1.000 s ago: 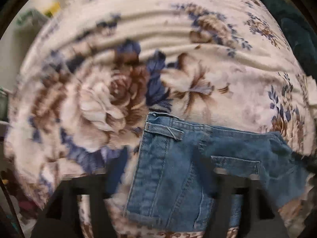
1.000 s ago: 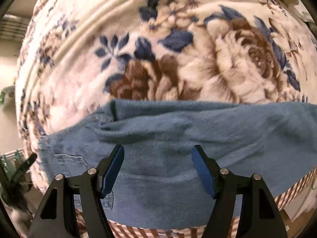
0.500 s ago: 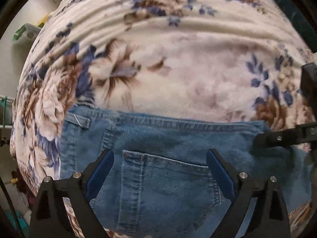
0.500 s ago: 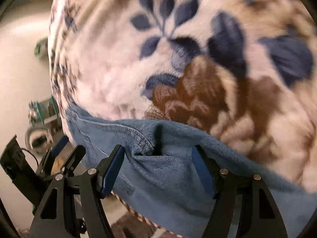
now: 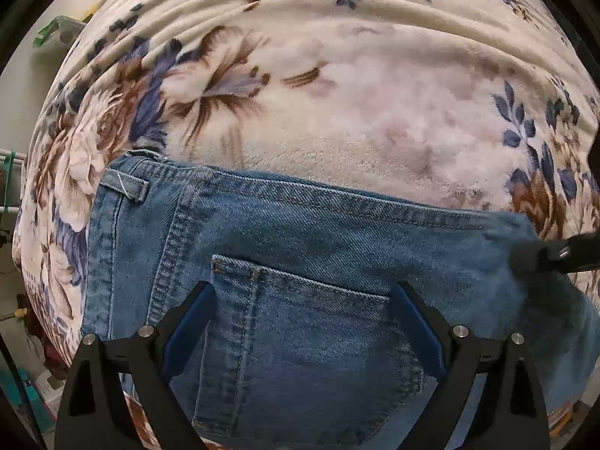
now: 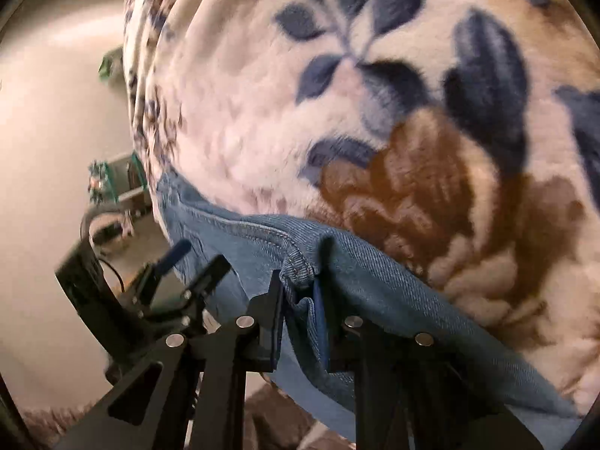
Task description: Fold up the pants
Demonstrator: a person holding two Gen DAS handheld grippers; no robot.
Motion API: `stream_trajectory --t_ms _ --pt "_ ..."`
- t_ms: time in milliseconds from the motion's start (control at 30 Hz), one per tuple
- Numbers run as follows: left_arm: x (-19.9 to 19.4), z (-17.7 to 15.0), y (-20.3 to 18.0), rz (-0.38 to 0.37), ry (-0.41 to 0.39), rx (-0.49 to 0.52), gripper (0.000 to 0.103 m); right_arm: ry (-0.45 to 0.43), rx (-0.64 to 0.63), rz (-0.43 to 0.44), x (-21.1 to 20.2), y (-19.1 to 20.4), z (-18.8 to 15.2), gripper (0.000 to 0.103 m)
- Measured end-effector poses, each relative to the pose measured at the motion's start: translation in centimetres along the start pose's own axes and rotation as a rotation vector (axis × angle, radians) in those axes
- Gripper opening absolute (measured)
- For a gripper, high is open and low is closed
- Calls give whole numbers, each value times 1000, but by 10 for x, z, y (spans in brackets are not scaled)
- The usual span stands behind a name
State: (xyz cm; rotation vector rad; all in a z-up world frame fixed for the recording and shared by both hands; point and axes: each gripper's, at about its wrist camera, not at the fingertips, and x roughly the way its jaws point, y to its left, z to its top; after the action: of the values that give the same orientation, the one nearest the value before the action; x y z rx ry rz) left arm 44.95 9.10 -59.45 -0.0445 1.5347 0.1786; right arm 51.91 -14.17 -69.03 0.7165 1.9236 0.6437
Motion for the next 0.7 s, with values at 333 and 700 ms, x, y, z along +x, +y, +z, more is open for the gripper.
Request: stream_trajectory --t_ms 333,700 --pt "5 2 3 -12 6 1 95 29 14 36 -7 -1 -7 65" --pt "8 -2 6 -17 -4 -10 95 201 -108 289 9 16 3 62"
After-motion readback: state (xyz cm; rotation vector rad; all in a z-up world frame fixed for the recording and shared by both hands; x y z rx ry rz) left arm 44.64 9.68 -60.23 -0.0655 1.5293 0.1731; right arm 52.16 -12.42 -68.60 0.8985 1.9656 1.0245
